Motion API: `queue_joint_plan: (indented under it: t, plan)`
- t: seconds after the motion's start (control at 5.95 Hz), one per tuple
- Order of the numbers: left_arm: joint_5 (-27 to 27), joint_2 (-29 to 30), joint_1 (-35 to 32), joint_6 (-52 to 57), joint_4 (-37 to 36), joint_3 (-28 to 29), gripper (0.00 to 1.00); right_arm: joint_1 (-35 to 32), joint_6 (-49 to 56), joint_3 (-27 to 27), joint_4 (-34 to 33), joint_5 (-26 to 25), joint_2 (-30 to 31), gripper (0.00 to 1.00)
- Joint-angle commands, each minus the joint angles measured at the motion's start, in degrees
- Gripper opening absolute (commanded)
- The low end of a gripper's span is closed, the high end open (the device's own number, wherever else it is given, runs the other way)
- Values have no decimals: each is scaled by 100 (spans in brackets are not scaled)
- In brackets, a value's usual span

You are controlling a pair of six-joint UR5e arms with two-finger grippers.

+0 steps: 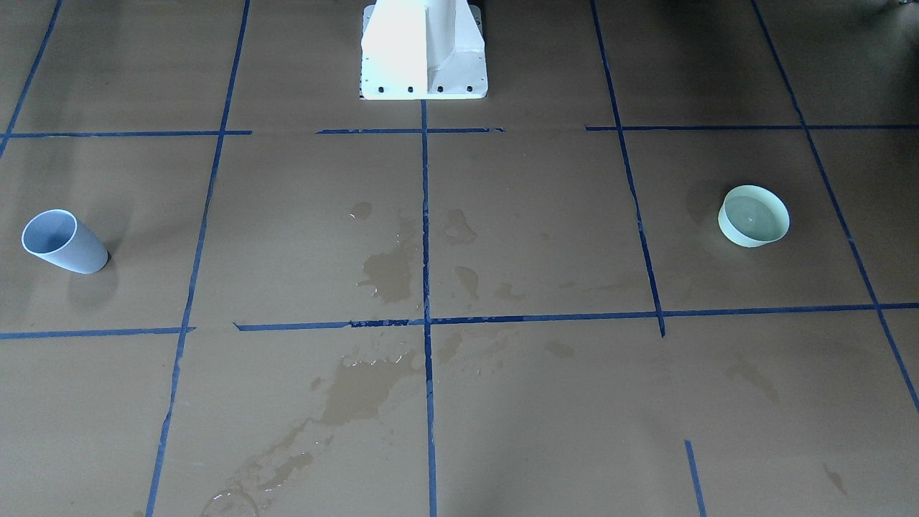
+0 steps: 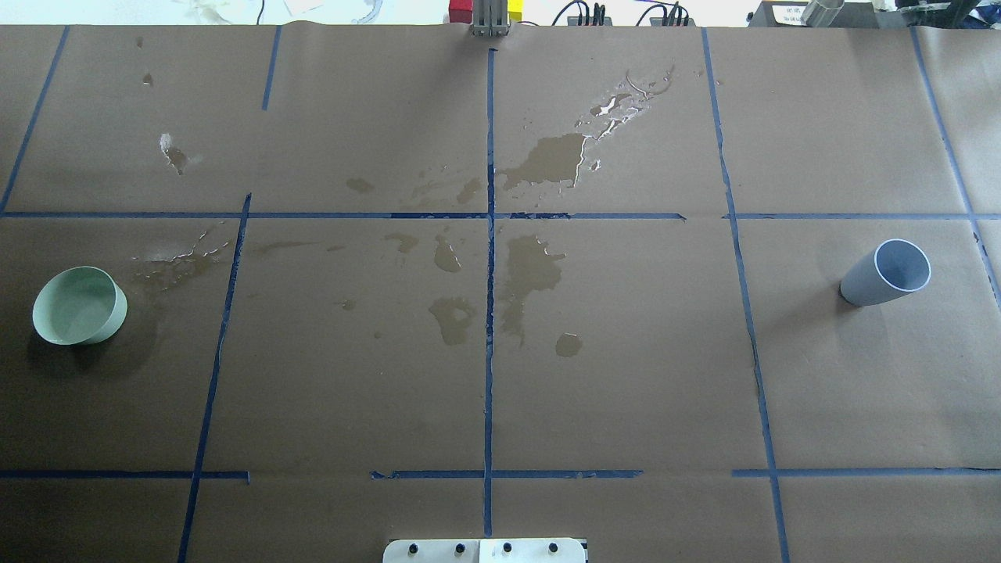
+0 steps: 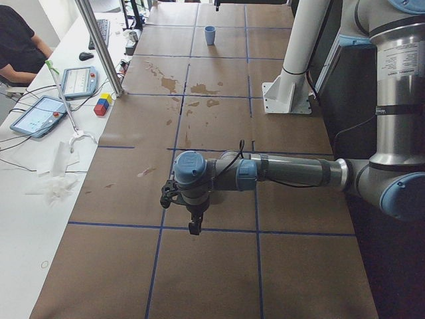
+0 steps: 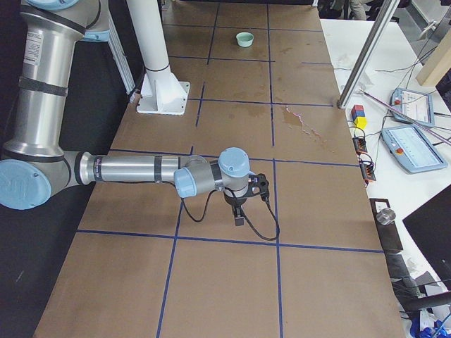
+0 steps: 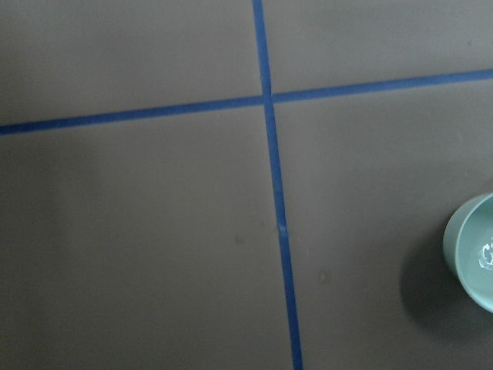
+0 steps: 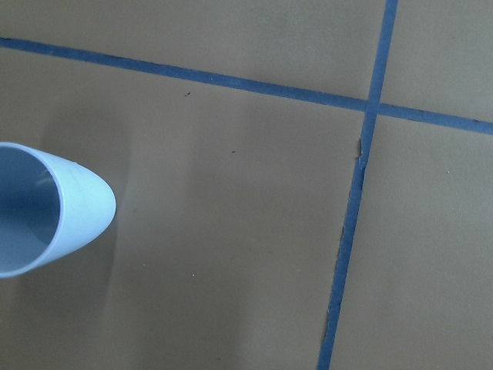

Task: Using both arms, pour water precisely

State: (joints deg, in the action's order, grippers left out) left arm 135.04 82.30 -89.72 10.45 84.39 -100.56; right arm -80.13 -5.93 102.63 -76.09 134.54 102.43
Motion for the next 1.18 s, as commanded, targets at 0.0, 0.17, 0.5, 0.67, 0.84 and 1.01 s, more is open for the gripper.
queue_joint_plan:
  t: [0.0,0.17,0.5,0.67,0.84,1.01]
  plan:
    - [354,-82,-10,98,7,-86,100,-378,582,12,-432,99,-13,100]
    - [347,-205,-10,89,34,-157,100,-607,593,29,-425,99,118,100]
    - [330,-188,-2,-305,51,-96,100,-767,602,65,-764,204,119,100]
    - [356,-180,-2,-306,52,-52,100,-915,915,126,-1150,326,102,100]
    - [356,-206,-10,-306,43,-174,100,-838,1031,83,-1163,223,75,100]
    - [373,-162,-2,-315,-18,-340,100,-846,1032,117,-1154,214,58,100]
